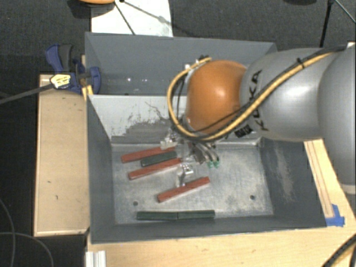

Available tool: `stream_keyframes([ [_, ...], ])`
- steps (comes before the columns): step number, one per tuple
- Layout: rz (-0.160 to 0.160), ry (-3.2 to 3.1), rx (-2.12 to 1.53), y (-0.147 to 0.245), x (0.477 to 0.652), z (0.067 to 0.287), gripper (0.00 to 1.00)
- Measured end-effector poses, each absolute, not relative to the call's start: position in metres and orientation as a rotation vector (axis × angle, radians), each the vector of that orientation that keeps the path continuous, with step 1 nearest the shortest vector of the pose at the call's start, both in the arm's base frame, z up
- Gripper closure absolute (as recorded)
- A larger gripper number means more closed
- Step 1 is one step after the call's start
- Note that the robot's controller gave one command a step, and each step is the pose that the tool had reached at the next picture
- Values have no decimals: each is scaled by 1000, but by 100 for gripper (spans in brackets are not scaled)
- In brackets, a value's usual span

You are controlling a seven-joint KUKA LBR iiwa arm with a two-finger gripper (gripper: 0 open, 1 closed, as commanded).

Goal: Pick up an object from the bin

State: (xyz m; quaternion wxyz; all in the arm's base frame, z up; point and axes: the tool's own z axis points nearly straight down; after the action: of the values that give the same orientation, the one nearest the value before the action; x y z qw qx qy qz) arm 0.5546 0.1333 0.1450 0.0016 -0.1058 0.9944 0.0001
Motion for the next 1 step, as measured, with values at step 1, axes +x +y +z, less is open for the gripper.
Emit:
stream_keyframes([
  [1,2,3123,-275,122,531,89,0],
])
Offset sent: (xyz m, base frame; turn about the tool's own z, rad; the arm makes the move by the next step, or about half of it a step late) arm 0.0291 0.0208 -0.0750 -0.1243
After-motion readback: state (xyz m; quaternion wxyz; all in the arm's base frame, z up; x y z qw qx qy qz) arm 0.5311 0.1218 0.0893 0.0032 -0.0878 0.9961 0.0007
